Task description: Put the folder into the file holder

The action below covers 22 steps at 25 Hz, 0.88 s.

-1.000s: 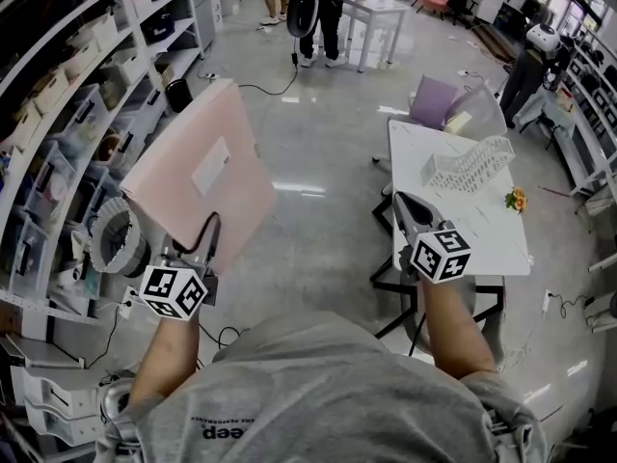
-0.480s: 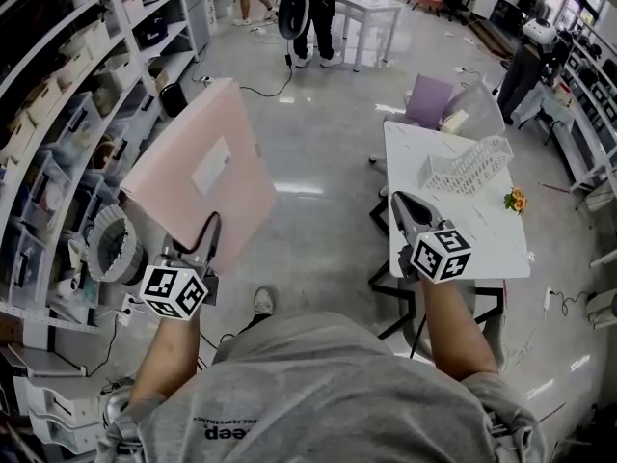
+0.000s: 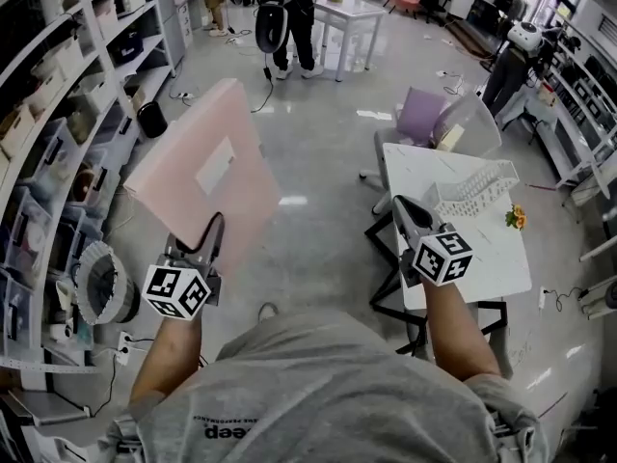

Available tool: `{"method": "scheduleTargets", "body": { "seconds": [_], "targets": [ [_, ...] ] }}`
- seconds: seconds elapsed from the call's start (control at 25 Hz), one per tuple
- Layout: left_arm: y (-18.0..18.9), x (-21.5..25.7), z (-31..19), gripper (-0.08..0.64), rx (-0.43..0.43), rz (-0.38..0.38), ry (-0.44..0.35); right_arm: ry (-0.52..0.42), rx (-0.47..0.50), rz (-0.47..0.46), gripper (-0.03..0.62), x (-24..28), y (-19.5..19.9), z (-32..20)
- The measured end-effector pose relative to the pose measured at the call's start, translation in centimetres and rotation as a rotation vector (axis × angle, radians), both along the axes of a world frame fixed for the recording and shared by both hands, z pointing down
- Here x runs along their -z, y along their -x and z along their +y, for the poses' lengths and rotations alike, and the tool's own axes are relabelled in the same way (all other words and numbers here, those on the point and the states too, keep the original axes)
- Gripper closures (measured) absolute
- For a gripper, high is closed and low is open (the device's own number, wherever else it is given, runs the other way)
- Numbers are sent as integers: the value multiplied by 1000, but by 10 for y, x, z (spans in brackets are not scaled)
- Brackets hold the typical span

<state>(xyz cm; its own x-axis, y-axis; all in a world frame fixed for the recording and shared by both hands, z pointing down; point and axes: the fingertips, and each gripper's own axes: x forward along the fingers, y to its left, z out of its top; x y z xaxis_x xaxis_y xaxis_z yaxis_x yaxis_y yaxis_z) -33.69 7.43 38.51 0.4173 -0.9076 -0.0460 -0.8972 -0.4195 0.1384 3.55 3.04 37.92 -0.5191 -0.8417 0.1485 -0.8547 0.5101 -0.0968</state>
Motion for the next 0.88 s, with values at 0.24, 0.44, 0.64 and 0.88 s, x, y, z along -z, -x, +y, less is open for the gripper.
{"method": "scheduleTargets", "body": {
  "seconds": [0.24, 0.44, 0.64, 0.88],
  "targets": [
    [52, 13, -91, 371, -52, -20, -13, -28, -34, -8, 588, 18, 50, -79],
    [85, 13, -154, 371, -82, -19, -7, -29, -55, -21, 588, 18, 84, -133],
    [98, 10, -204, 371, -93, -15, 6, -9, -57, -18, 588, 12, 97, -179],
    [100, 0, -240, 371, -70, -5, 28, 21, -38, -19, 588, -1, 97, -227]
  ]
}}
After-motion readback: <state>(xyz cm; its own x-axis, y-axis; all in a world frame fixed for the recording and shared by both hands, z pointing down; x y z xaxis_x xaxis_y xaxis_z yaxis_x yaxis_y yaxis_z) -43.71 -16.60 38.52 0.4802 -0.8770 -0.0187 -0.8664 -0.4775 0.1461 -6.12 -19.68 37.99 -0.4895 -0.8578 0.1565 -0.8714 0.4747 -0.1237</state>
